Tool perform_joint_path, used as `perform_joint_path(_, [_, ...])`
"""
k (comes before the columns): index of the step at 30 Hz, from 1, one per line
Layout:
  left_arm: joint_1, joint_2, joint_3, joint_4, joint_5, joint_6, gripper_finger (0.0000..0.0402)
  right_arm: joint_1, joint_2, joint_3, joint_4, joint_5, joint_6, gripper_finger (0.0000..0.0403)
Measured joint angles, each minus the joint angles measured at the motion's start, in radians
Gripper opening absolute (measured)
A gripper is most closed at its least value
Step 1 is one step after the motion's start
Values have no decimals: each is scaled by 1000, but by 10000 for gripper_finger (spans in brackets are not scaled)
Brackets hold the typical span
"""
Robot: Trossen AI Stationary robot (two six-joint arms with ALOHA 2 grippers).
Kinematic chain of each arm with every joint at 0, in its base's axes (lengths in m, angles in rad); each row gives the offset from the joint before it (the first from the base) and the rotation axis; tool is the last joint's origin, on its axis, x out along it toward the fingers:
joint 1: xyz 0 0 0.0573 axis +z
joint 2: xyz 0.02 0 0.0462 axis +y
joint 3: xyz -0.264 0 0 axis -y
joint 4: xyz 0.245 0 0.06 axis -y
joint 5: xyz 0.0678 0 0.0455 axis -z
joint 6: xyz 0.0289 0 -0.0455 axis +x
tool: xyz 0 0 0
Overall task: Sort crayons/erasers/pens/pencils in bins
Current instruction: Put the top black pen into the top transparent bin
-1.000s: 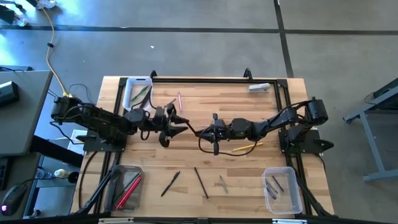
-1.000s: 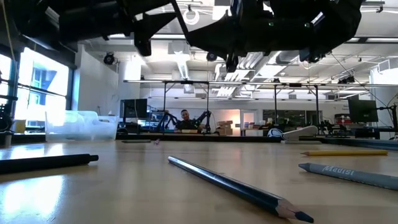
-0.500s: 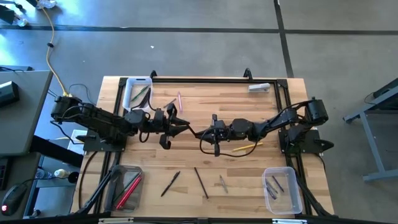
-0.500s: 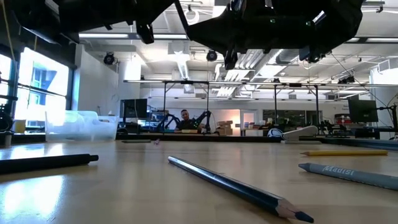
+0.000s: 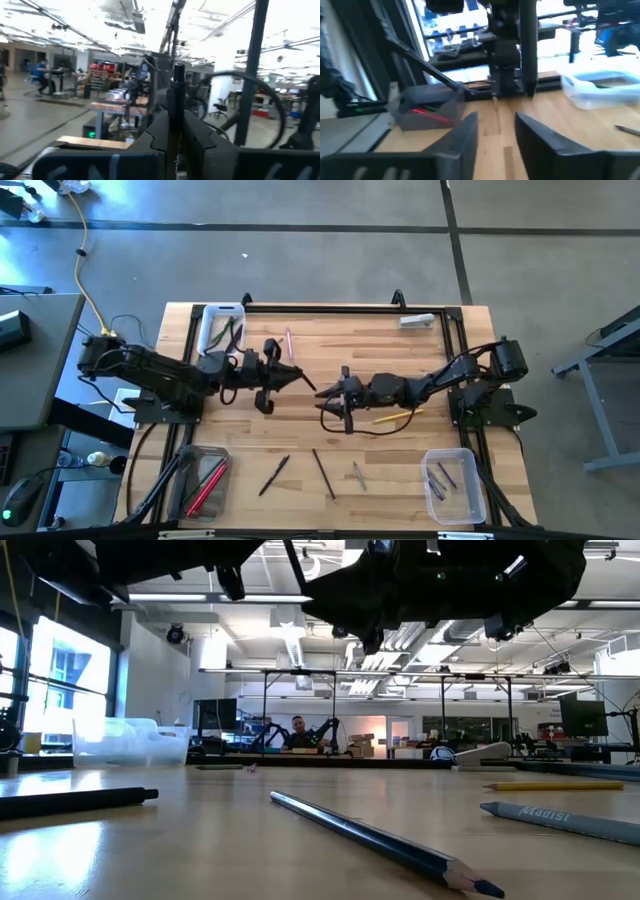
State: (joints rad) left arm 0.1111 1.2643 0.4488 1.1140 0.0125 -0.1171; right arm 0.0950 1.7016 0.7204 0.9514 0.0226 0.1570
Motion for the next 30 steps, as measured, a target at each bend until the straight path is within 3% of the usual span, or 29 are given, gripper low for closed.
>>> perform_joint_path(4, [44,-85,19,-151,-36,52,11,-2,0,0,-48,66,-1,172])
perform_joint_path(8, [86,-199,120,-545,-107,137,10,-2,0,0,-91,78,-40,200])
perform_joint_path(12, [123,-269,269,-1013,-220,197,10,-3,0,0,-113,78,-63,197])
perform_joint_path(17, [199,-275,456,-1527,-460,109,10,-3,-1,0,-126,78,-104,156])
perform_joint_path(20, [281,-250,513,-1739,-518,26,10,-3,-1,0,-148,78,-123,118])
perform_joint_path(27, [513,-162,520,-1882,-520,-3,10,-3,-1,0,-169,76,-157,18])
perform_joint_path(30, [594,-99,520,-1867,-519,34,10,-3,-1,0,-170,75,-169,6])
